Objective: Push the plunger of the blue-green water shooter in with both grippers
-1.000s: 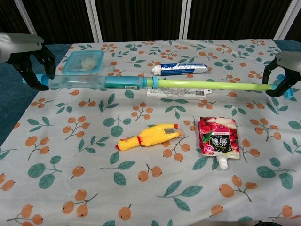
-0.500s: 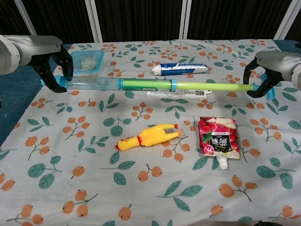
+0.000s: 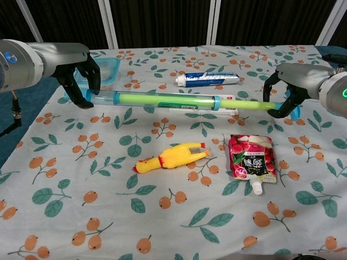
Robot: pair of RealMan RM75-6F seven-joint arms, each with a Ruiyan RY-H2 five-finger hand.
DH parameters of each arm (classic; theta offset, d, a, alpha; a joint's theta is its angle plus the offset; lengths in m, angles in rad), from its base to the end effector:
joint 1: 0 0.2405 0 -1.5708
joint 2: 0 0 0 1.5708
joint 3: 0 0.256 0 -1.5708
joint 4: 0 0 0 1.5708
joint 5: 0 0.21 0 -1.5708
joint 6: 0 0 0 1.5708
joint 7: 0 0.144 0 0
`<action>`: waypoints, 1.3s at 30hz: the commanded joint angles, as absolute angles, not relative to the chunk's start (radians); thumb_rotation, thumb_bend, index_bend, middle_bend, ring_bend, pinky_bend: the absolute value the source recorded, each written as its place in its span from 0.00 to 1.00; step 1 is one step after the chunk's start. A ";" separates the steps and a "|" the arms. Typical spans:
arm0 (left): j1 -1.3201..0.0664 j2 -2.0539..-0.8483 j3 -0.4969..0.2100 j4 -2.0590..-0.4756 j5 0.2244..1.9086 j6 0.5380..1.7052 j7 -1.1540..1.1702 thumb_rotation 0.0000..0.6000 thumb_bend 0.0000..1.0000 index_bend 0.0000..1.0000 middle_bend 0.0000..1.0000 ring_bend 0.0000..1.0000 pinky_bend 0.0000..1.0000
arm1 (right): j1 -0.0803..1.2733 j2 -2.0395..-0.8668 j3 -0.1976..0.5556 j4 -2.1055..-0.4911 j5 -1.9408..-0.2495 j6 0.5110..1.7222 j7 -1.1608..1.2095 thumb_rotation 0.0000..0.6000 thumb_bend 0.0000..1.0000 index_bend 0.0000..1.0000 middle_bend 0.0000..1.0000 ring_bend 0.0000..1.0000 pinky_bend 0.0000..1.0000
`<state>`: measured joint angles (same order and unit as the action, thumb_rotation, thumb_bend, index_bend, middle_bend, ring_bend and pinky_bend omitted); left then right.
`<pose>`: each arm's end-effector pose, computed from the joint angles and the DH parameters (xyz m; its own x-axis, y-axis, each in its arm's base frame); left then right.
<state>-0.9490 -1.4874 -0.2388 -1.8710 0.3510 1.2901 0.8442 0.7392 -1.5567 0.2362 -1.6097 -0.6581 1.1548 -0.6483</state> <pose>-0.0994 0.3306 0.0089 0.4581 0.3794 0.8039 0.8820 -0.0811 -0.4643 -0.1653 -0.3428 -0.0002 0.3990 -0.2918 0.8693 -0.9124 -0.0321 0.4081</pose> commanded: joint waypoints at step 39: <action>-0.966 -1.512 -0.242 -1.881 0.328 1.296 0.855 1.00 0.22 0.26 0.21 0.13 0.18 | 0.744 -1.518 0.228 -1.658 -0.614 1.139 -0.662 1.00 0.23 0.23 0.04 0.01 0.18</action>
